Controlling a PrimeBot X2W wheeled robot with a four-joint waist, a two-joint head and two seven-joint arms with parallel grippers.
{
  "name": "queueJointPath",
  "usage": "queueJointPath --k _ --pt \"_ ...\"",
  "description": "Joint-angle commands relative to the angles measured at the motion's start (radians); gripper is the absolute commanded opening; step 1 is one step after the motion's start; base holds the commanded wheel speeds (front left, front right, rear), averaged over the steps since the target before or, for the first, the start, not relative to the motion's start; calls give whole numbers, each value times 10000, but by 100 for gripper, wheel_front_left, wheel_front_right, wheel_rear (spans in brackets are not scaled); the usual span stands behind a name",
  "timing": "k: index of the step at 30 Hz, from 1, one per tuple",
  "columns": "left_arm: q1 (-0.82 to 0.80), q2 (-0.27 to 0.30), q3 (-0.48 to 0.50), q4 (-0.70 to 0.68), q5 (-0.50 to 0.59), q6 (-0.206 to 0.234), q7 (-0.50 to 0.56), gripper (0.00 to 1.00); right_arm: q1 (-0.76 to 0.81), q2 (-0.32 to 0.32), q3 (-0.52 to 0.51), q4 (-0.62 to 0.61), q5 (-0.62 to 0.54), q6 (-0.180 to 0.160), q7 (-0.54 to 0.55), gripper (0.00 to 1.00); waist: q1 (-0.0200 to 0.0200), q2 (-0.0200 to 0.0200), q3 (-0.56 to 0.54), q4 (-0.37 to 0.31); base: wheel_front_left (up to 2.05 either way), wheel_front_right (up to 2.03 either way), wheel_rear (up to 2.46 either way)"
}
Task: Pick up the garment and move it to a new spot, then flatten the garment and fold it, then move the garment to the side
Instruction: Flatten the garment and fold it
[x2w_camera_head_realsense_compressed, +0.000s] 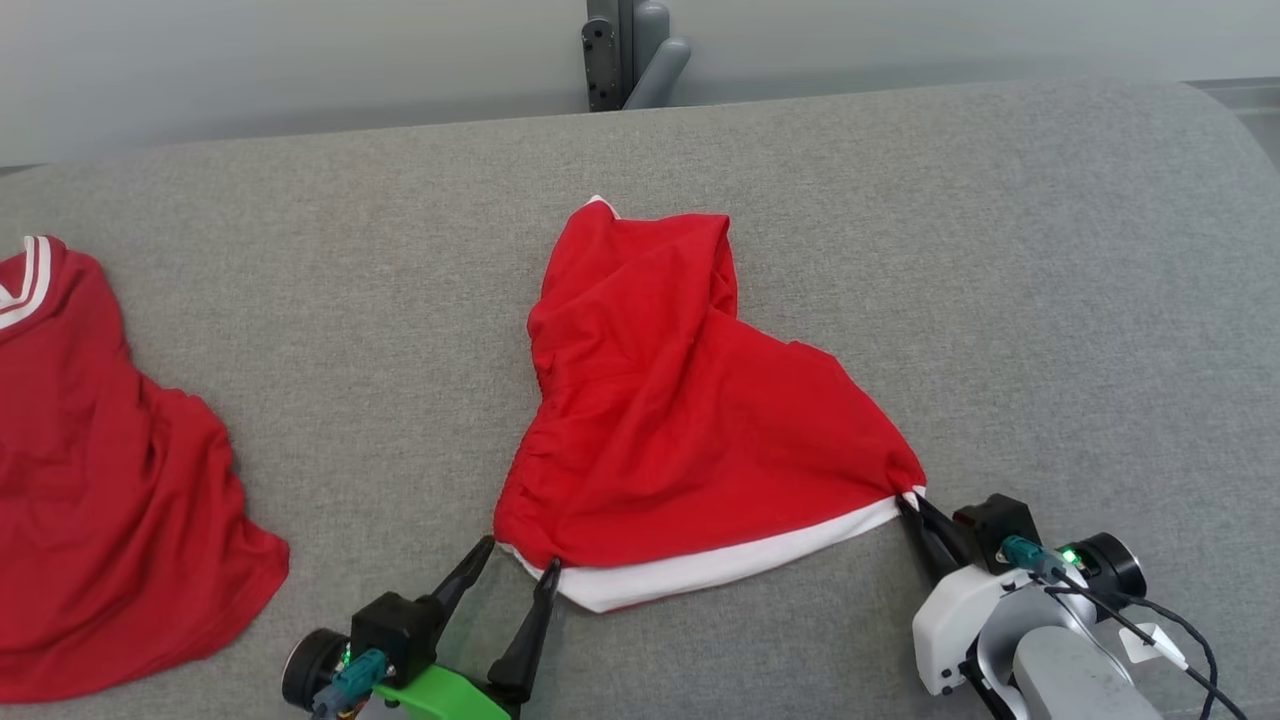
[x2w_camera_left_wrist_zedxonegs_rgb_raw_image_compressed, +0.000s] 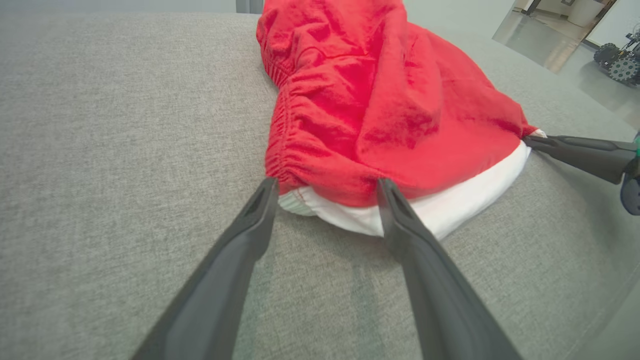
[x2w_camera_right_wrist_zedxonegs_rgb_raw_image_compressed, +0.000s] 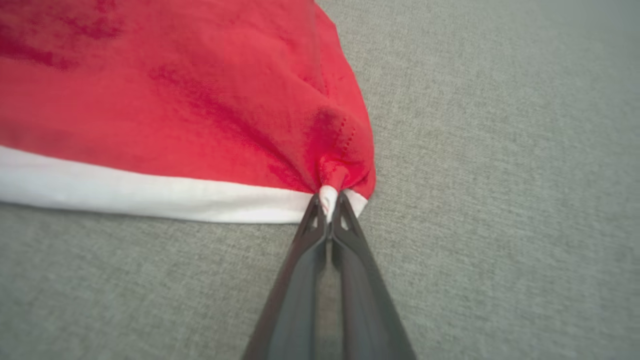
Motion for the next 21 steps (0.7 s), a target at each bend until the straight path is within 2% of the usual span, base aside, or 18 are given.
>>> queueJointPath --k 1,11,21 --pt "-314 146 -159 26 90 -23 -7 100 -13 -163 -147 167 -89 -25 157 0 0 53 60 -3 0 0 0" --pt "-963 675 -1255 305 -374 -23 -6 100 -194 -175 -747 228 -242 -25 224 0 0 53 214 -157 0 0 0" --pt "-1059 801 -1274 524 -546 -21 -7 100 -165 -30 -893 361 -441 -24 157 0 0 53 197 -220 0 0 0"
